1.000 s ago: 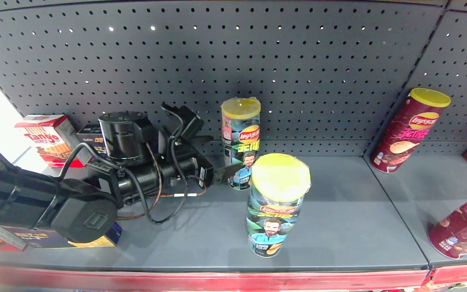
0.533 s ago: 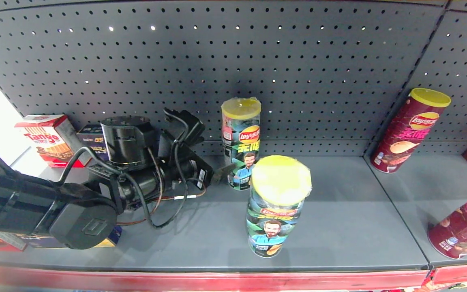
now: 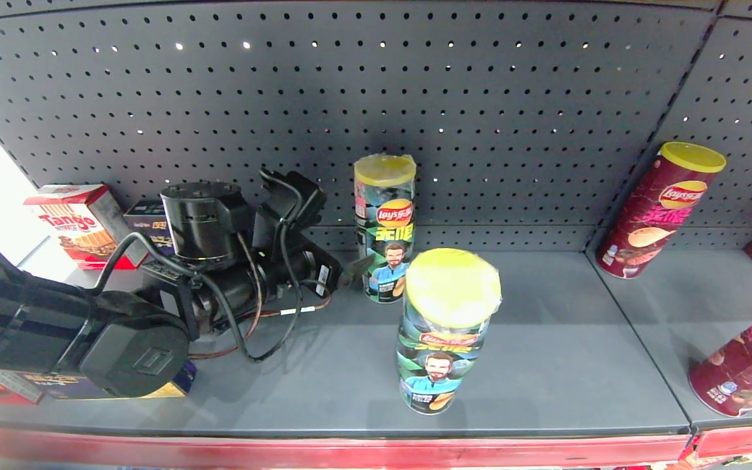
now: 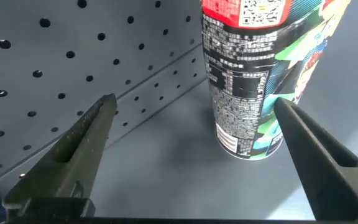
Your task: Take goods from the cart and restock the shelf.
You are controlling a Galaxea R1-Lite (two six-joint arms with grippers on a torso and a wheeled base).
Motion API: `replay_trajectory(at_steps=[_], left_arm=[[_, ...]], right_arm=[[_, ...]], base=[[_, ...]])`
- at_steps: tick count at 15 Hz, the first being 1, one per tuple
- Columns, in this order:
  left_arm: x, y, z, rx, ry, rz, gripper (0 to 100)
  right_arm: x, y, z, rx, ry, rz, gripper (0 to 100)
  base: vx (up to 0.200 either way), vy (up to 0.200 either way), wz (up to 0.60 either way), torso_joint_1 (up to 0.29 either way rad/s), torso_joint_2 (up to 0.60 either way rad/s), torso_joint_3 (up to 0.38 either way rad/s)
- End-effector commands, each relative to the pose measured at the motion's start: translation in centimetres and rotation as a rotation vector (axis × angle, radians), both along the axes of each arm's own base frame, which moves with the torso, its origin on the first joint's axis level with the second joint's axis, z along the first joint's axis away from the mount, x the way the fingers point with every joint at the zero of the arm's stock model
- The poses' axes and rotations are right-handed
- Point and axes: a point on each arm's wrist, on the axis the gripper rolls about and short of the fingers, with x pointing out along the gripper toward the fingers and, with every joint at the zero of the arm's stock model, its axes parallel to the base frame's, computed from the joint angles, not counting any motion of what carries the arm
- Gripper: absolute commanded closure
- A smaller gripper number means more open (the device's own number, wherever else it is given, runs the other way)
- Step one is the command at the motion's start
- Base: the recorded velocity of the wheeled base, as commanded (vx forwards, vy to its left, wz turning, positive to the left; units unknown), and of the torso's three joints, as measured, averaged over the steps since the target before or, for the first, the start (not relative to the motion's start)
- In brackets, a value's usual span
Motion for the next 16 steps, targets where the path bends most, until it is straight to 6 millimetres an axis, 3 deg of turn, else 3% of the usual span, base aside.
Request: replay_trajectory(at_steps=[1,16], left_arm=[[0.01,0.07,-0.02,0.001,0.0,0.008,0],[0.49,0.98,-0.17,0.007,0.003,0.085,0]], right_arm=[[0.01,0.0,0.01,0.0,0.001,0.001,0],[0.01,0.0,0.01,0.0,0.001,0.0,0]], base=[[0.0,0.0,0.0,0.0,0.0,0.0],[0.0,0.0,0.0,0.0,0.0,0.0]])
